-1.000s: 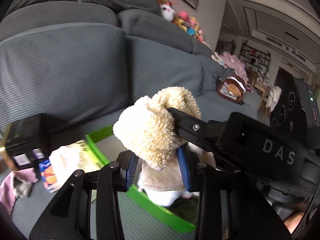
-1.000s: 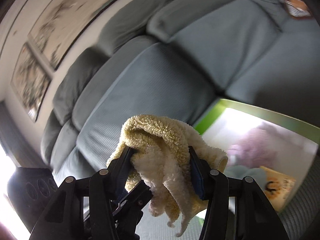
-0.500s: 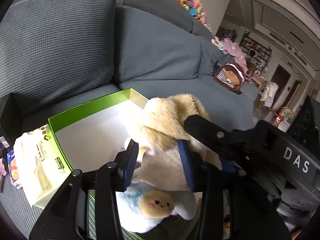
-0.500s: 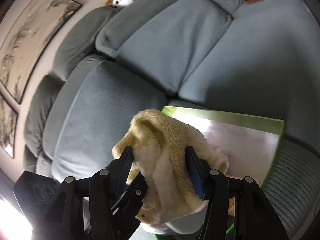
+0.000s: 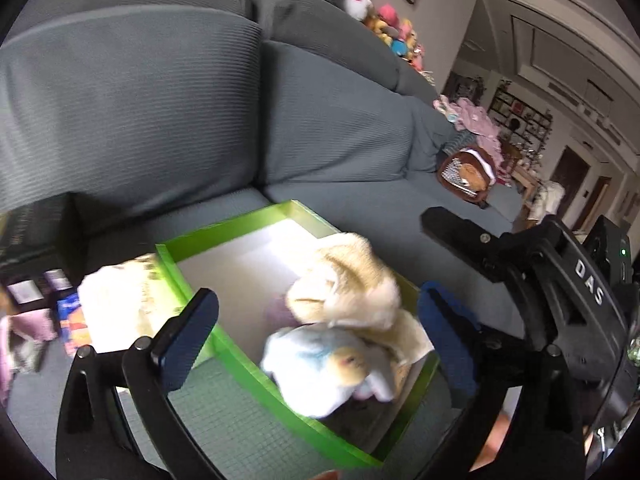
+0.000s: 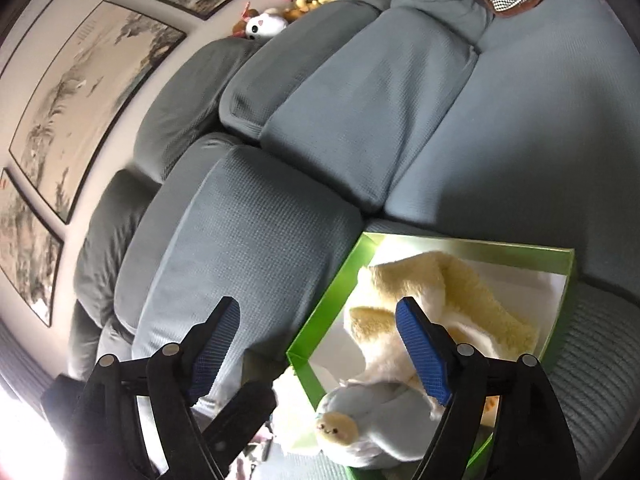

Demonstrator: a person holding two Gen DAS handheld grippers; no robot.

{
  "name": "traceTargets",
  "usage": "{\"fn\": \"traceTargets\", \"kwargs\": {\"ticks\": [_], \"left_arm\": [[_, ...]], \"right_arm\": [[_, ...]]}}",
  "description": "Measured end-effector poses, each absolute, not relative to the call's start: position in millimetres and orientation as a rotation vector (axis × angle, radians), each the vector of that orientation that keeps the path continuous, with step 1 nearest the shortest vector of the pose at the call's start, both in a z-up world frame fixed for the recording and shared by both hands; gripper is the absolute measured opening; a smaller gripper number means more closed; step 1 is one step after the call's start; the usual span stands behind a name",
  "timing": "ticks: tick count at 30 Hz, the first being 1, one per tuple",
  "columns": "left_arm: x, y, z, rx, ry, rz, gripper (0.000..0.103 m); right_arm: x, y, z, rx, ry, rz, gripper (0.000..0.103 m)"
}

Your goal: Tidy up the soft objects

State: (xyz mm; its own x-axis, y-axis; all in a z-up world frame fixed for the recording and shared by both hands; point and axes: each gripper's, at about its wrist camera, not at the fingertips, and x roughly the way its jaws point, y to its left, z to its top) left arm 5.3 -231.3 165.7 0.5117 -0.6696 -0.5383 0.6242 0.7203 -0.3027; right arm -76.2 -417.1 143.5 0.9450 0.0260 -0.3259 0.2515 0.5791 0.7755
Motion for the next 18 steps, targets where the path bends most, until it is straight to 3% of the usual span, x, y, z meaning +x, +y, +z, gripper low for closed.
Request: {"fn": "traceTargets", "kwargs": {"ticks": [4, 12, 18], "left_arm": [[0.6, -202.2, 169.9, -0.063, 0.688, -0.675, 0.1], [-4.0, -113.7, 159.9, -0.121, 0.796, -0.428, 0.1], [-19.0, -17.5, 141.8, -0.31, 0.831, -0.225, 0.1]], "right_arm": [[-75.1, -408.7, 149.7, 0.91, 0.328, -0.146, 0.084], [-70.8, -385.9, 161.7, 0.829, 0.344, -0.122, 0.101], [-59.0, -355.6, 169.1, 0.707, 0.4, -0.113, 0.103]]}}
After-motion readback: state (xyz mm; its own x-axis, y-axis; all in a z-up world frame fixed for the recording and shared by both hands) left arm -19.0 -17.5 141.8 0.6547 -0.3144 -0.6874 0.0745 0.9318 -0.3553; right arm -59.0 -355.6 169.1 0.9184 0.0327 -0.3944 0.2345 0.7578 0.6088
